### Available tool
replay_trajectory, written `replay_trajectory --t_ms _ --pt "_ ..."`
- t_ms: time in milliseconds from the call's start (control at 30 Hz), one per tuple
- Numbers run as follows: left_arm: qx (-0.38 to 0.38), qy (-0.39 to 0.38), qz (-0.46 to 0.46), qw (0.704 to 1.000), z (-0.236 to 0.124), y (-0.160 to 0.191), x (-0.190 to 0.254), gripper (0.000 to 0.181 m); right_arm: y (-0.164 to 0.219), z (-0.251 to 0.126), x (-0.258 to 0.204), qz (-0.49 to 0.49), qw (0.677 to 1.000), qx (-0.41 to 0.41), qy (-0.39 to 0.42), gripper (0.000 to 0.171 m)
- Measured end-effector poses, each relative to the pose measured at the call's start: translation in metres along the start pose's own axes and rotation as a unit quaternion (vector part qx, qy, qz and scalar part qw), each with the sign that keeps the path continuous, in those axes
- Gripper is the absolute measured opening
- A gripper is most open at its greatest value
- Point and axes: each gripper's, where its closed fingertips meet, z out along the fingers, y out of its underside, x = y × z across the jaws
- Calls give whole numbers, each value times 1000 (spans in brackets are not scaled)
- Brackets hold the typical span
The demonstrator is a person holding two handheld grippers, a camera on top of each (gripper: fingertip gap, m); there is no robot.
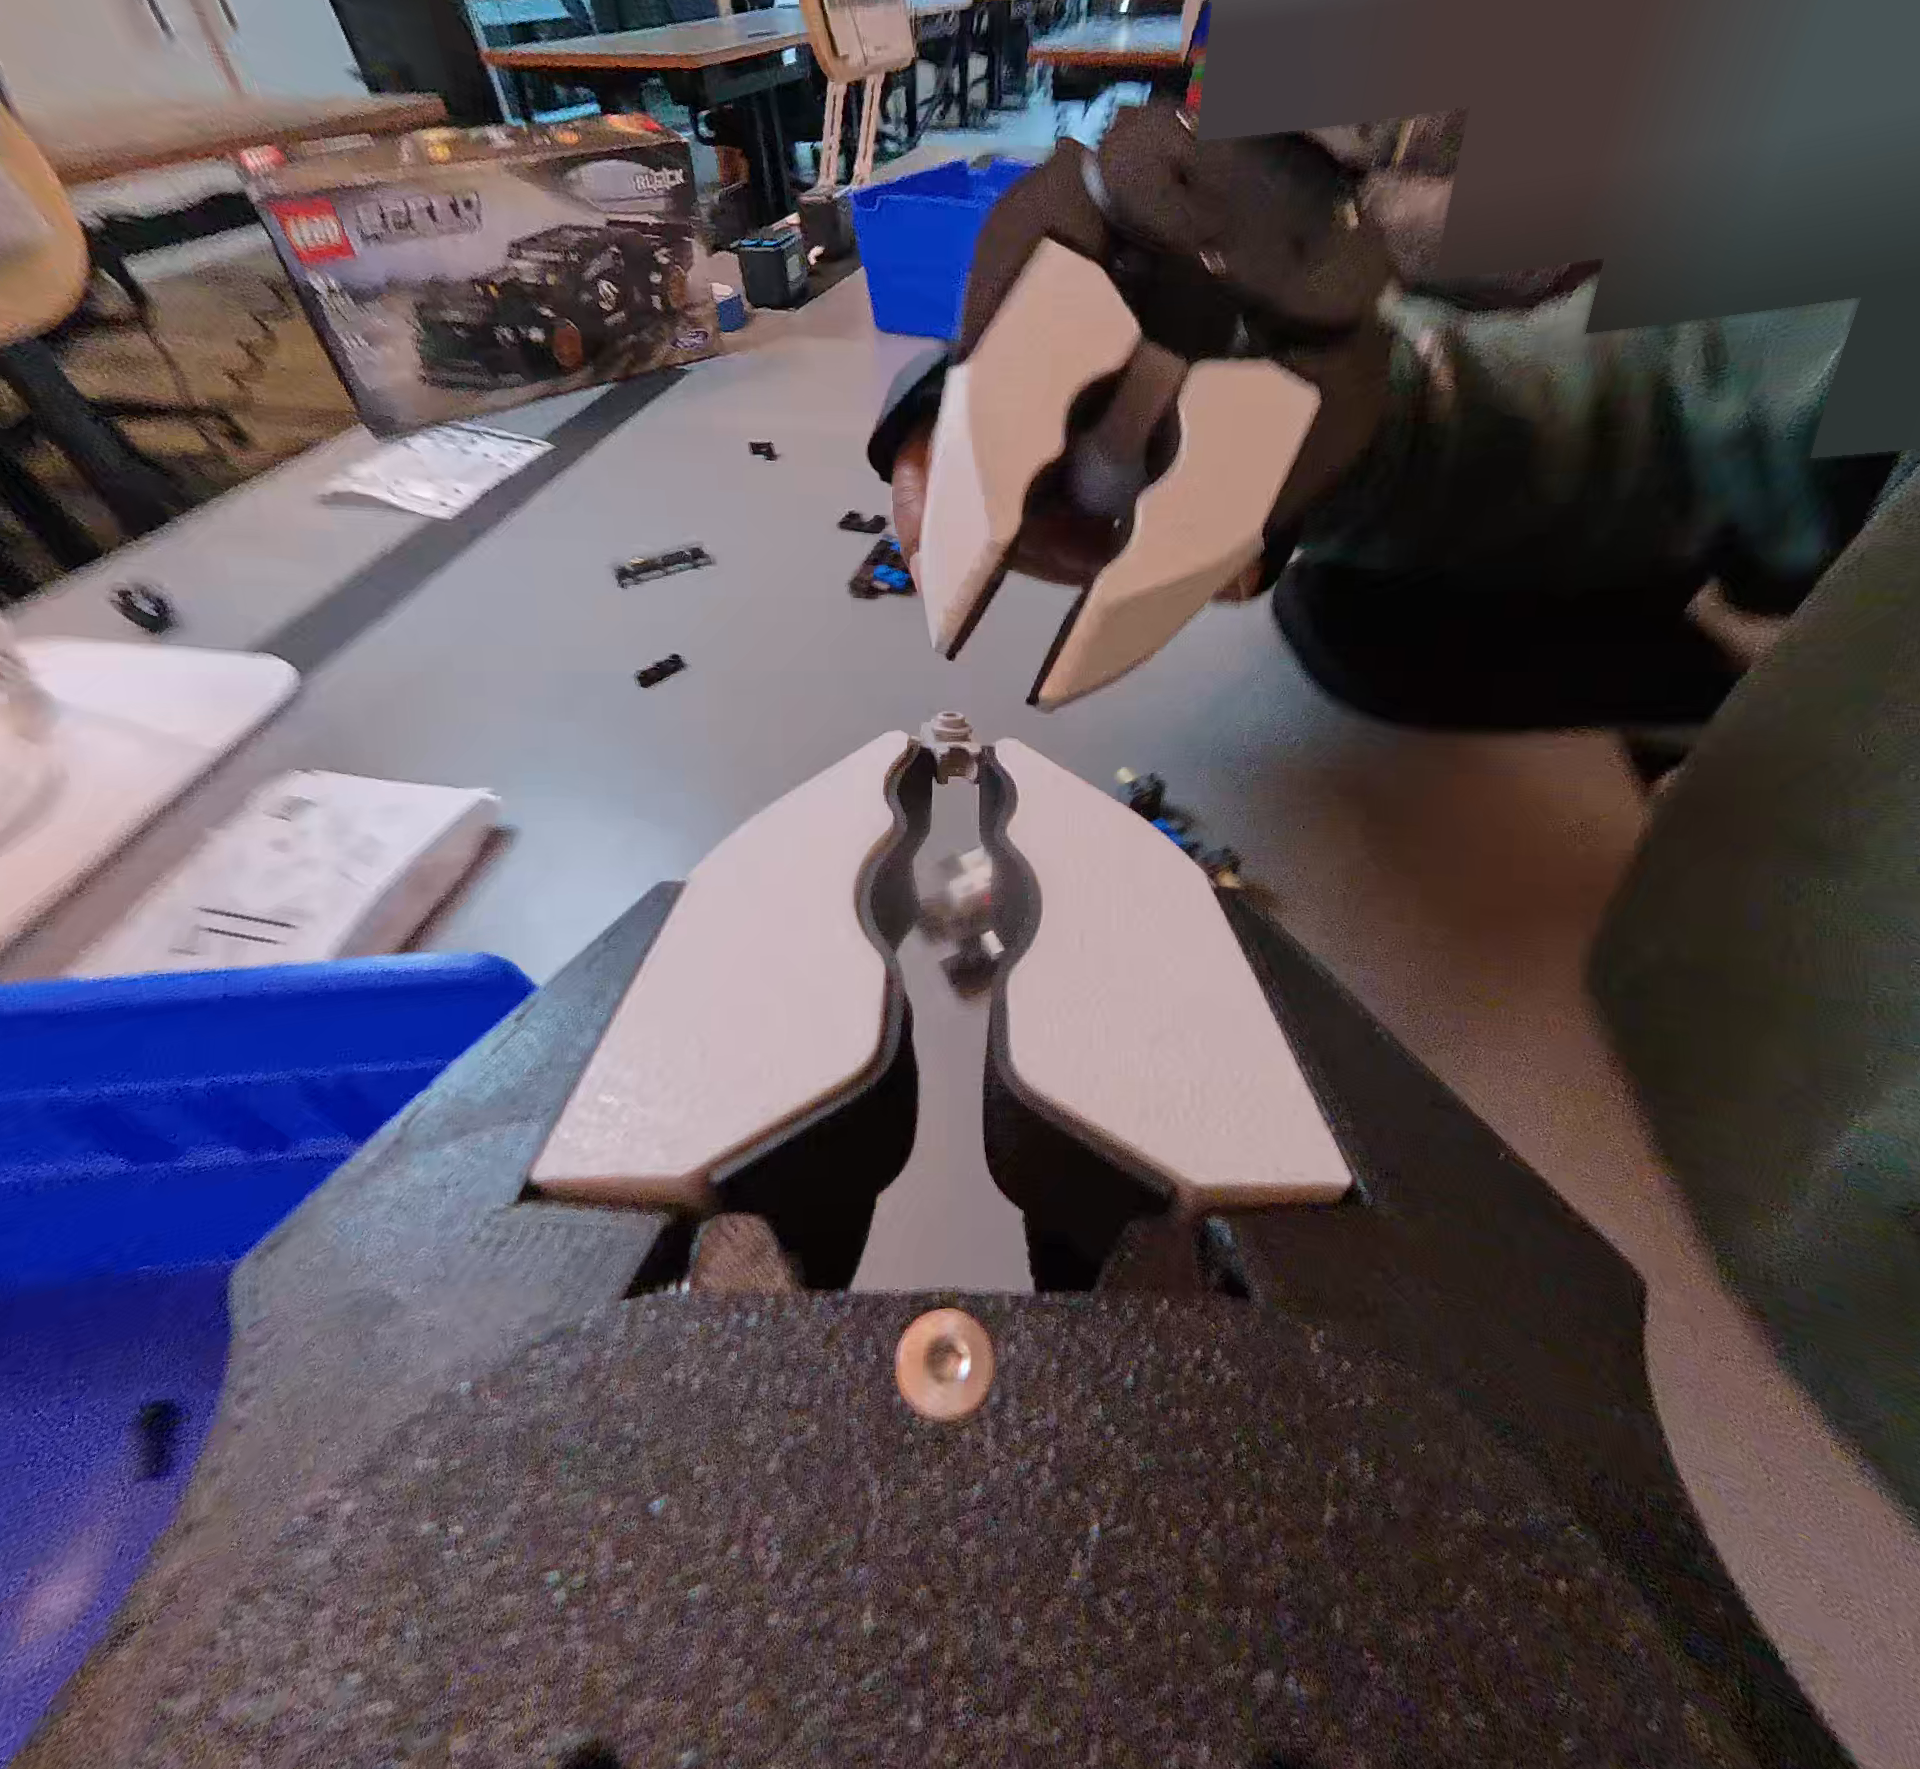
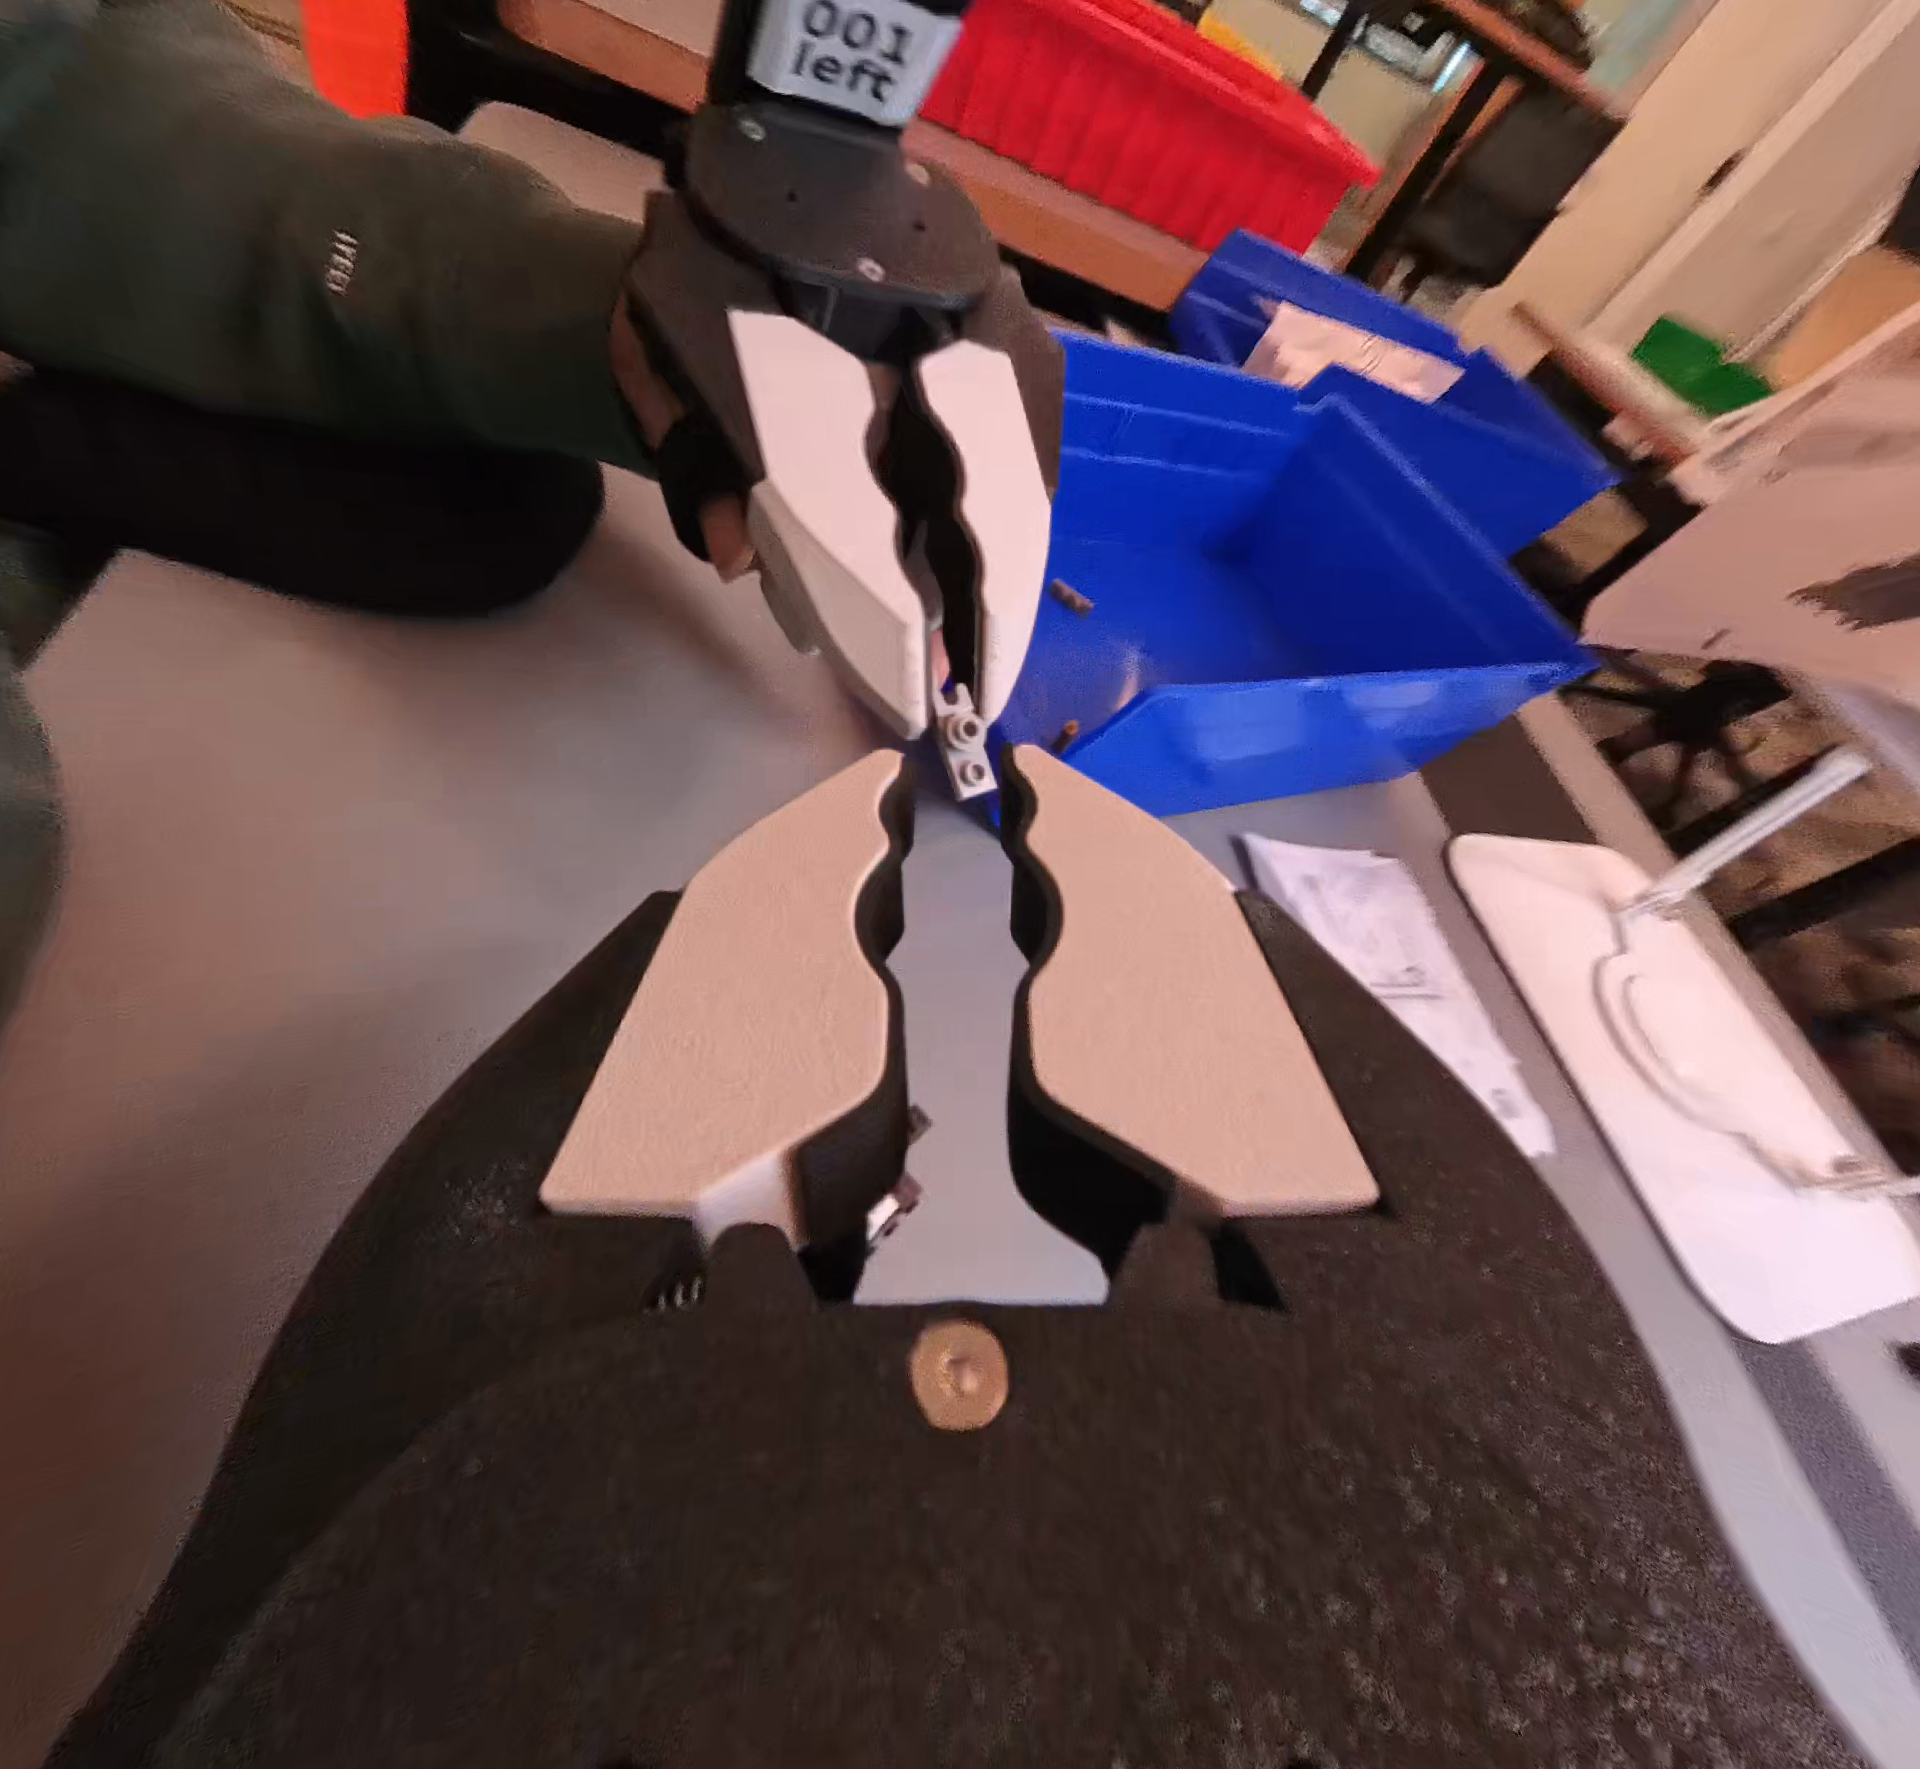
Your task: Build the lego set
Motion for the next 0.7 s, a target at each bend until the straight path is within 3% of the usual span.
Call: replay_trajectory --t_ms 100,267,600,700 --pt "-25 -23 92 995 4 4 6 9 6 2 -5 17 999 -16 -27 15" --pt "-62 -38 163 984 9 11 12 9 15 10 -16 -1 998 -41 -46 14" --pt "-126 -36 242 961 13 29 19 9 31 11 -25 -95 989 -109 -44 7" --pt "-124 -35 212 969 13 29 14 9 29 11 -20 -95 991 -90 -33 7"
